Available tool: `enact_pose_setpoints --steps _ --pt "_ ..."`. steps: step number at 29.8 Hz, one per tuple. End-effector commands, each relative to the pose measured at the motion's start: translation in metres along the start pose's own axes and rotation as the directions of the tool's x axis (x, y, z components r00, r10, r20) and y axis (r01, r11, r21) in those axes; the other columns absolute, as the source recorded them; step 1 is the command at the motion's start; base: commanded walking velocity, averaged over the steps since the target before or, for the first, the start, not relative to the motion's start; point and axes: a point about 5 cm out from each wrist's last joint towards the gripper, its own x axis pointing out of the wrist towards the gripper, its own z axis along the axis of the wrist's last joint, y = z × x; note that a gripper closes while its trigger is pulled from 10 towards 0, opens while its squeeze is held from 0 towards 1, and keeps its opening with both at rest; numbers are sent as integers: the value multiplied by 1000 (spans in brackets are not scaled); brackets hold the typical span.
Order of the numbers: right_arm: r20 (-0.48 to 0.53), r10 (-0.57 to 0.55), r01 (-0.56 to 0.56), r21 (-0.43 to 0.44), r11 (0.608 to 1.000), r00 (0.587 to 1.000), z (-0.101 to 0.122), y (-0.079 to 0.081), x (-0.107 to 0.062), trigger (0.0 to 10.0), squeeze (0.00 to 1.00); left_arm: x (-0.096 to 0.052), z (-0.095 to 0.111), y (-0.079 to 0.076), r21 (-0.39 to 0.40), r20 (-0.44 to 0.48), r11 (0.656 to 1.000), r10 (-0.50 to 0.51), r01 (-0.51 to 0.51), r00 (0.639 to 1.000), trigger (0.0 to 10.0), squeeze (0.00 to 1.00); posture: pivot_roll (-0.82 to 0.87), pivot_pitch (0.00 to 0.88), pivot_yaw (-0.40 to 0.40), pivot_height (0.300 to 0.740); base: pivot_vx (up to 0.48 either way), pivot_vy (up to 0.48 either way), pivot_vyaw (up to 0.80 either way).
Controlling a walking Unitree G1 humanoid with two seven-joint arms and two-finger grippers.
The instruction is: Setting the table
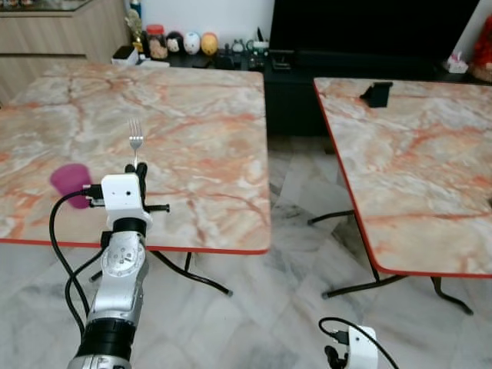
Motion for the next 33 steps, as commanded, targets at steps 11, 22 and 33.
enact_pose_setpoints --steps 11,22,33 --pt "-6 -22 22 3 1000 1000 -1 -8 -1 10000 0 1 -2 -11 -6 -16 999 -40 40 999 10000 0 40 0 -8 740 0 -450 0" --pt "-6 -22 22 -1 1000 1000 -1 -9 -1 10000 0 1 -3 -12 -10 -26 999 -50 50 998 10000 0 41 0 -11 740 0 -449 0" --pt "-7 -24 24 -3 1000 1000 0 -9 -1 10000 0 -1 -8 -9 -1 -41 999 -50 50 998 10000 0 40 0 -16 740 0 -442 0"
